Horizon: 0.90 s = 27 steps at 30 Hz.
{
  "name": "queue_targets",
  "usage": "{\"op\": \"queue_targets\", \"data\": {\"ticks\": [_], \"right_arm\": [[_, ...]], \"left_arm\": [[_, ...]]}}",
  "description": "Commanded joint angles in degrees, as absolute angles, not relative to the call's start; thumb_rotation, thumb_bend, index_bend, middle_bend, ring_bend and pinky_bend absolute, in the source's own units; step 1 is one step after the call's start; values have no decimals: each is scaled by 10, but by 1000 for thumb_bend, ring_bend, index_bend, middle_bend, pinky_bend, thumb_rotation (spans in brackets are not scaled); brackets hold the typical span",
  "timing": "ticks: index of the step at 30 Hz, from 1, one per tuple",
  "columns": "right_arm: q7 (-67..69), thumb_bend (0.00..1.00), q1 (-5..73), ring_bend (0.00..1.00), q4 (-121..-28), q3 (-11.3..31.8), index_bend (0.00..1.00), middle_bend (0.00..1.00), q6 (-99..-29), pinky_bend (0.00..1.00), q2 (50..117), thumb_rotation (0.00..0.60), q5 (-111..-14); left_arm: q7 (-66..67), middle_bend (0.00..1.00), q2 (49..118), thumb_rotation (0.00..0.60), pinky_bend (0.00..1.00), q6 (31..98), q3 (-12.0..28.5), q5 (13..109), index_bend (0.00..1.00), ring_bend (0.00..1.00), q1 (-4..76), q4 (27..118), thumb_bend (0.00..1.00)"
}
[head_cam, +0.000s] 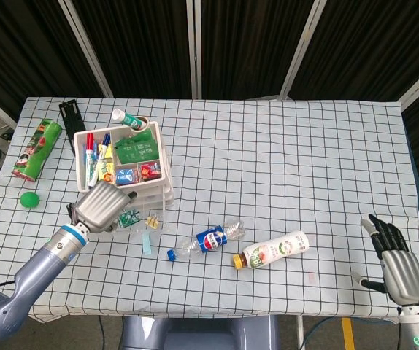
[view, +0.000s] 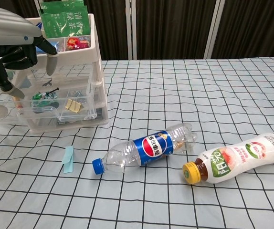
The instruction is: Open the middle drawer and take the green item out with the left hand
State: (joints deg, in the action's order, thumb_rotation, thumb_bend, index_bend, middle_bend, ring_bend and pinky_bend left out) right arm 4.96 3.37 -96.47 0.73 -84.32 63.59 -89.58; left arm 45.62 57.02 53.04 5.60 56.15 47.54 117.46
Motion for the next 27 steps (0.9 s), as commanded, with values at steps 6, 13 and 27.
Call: {"op": "queue_targets", "data": {"ticks": [6, 13, 27], "right_arm": [[55, 40, 34, 0, -964, 9, 0, 0, -842, 0, 634, 600, -892], [55, 40, 35, 0, -962, 10, 0, 0, -841, 0, 636, 600, -889], [48, 40, 37, 0, -957, 12, 0, 0, -834, 0, 641, 600, -883]], "left_arm": [[442, 817, 562, 600, 718, 501, 45, 589, 394, 736, 496, 1169, 0], [413, 817, 553, 600, 718, 487, 38, 622, 398, 736, 498, 1148, 0], [401, 817, 571, 600, 718, 477, 27, 617, 323, 736, 507, 1122, 0]]}}
